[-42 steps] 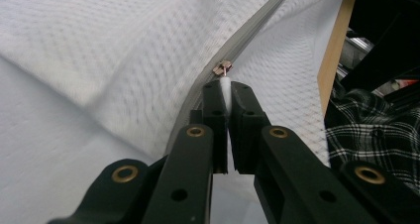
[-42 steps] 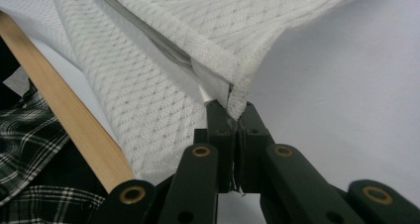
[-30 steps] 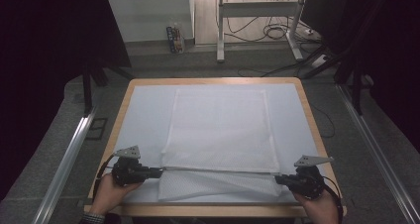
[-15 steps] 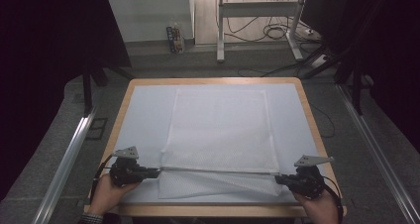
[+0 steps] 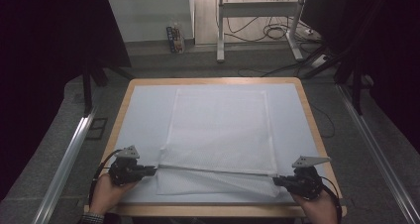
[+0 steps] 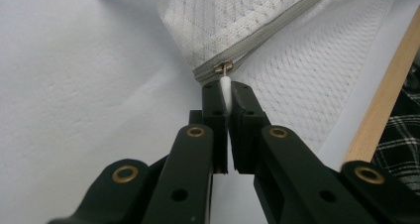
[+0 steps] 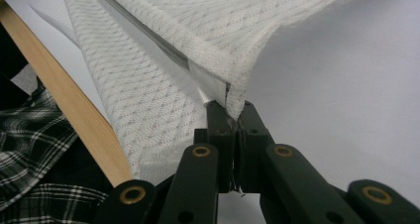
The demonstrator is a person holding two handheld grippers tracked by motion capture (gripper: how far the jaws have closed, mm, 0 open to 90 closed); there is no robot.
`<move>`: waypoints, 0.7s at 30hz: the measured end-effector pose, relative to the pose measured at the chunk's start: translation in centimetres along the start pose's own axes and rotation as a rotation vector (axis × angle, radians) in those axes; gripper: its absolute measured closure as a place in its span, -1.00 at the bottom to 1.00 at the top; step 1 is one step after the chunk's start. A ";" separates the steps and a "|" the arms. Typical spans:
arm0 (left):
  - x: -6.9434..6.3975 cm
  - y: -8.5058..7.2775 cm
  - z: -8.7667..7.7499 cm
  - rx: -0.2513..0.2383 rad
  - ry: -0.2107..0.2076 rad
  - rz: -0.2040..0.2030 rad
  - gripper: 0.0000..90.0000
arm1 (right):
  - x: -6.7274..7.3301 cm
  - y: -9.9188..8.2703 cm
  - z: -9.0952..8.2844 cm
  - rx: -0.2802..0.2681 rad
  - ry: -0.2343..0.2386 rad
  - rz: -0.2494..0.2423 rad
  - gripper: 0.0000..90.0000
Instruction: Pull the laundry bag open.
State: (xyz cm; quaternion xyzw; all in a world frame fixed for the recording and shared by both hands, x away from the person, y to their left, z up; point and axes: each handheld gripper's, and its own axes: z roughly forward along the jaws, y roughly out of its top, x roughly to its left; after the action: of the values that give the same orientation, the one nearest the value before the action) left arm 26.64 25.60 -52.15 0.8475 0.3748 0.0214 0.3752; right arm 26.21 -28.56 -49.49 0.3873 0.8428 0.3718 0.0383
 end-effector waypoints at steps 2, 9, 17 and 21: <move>0.1 -0.1 0.0 0.003 -0.006 -0.004 0.94 | 0.2 0.0 0.1 0.007 -0.006 -0.008 0.92; 0.3 -0.3 0.5 0.011 -0.067 -0.031 0.93 | 0.0 -0.1 0.1 0.010 -0.002 -0.003 0.91; 0.0 -0.3 0.9 0.021 -0.094 -0.014 0.79 | -0.1 -0.2 0.3 0.028 0.005 -0.016 0.52; -0.1 -0.2 0.8 -0.017 -0.058 -0.011 0.29 | -0.3 -0.1 -0.1 -0.002 -0.044 -0.024 0.13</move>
State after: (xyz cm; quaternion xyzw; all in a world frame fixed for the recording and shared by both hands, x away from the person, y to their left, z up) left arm 26.65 25.11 -52.85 0.8425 0.3682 -0.0018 0.3932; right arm 26.31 -28.80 -49.56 0.3851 0.8459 0.3638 0.0618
